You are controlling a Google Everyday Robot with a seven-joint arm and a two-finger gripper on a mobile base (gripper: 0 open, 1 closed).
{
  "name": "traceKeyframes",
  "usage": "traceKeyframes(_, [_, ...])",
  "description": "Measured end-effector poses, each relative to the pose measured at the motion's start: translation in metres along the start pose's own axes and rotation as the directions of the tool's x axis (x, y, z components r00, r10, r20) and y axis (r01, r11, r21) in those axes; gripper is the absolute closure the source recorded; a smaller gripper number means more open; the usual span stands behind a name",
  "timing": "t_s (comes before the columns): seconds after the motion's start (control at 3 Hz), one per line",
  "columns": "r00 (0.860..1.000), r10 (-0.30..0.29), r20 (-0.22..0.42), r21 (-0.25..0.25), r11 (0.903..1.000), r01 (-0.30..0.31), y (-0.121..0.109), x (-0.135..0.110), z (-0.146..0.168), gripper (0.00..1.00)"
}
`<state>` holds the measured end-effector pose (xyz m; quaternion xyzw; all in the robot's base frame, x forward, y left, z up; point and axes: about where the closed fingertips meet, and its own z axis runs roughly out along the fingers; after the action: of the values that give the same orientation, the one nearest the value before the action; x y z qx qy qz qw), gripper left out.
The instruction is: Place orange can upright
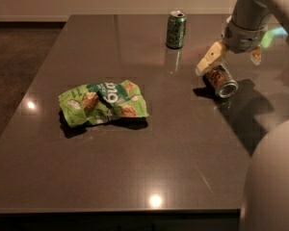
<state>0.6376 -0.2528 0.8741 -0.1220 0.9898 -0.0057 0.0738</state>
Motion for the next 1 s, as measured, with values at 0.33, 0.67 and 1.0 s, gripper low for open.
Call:
traceKeyframes(0.33, [1.000,0.004,-0.019,-0.009,0.9999,-0.004,0.0009,-0.0081,0.0122,0.04])
traceKeyframes(0.67, [1.000,0.000,-0.029,-0.013,0.9999,0.000,0.0006,-0.0136,0.0187,0.25])
traceKeyframes(1.0, [1.000,-0.012,-0.023,-0.013,0.9998,0.012,-0.0009,-0.0167,0.0200,0.48])
